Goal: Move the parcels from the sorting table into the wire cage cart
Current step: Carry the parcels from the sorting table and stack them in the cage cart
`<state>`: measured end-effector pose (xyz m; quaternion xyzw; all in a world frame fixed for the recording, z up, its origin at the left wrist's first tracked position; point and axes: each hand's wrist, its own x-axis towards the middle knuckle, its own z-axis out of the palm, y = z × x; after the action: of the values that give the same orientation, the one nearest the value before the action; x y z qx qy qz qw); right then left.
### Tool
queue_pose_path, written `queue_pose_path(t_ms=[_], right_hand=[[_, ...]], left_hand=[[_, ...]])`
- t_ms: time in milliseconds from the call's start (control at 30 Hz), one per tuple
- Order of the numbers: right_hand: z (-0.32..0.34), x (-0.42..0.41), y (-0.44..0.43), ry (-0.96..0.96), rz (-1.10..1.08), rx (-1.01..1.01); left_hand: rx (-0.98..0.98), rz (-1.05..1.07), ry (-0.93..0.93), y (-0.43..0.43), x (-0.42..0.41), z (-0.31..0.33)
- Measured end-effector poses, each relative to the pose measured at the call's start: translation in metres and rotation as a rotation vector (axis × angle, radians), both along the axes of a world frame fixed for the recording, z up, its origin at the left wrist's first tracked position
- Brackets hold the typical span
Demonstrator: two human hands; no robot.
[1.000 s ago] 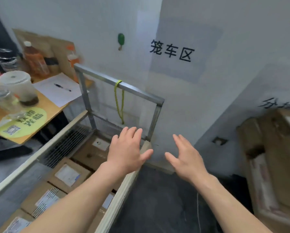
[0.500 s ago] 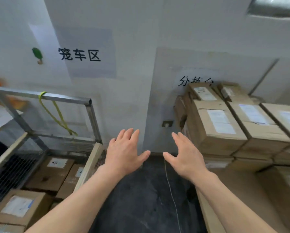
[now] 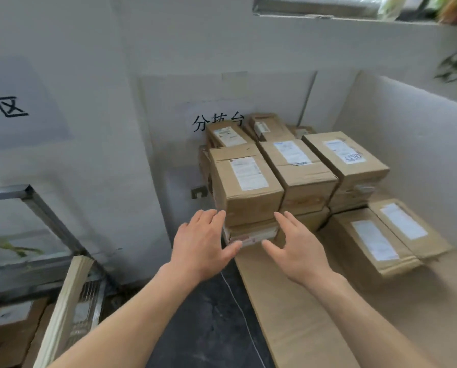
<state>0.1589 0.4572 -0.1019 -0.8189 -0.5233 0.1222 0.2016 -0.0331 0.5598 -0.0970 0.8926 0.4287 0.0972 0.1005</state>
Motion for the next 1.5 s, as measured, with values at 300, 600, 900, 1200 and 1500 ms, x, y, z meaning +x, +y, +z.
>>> queue_pose_path(t_ms=[300,600,900,1200,1500], right_hand=[[-0.002,0.048,-0.067,-0.017,-0.282,-0.044],[-0.004,0.048,-0.102,-0.026,-0.504,-0.042],[-0.020,0.073,-0.136,-0.018,-0.677,-0.110],[-0.059,0.201,-0.123,0.054,-0.658,-0.194],[-0.096,0.301,-0.098,0.067,-0.614,-0.327]], left_hand=[[-0.013,-0.274,-0.004,-0.023,0.080,-0.006],[-0.030,-0.476,0.004,-0.027,0.112,-0.015],[-0.111,-0.590,0.046,-0.045,0.161,-0.034],[-0.200,-0.526,0.115,-0.050,0.260,-0.054],[-0.299,-0.451,0.216,-0.064,0.340,-0.086]])
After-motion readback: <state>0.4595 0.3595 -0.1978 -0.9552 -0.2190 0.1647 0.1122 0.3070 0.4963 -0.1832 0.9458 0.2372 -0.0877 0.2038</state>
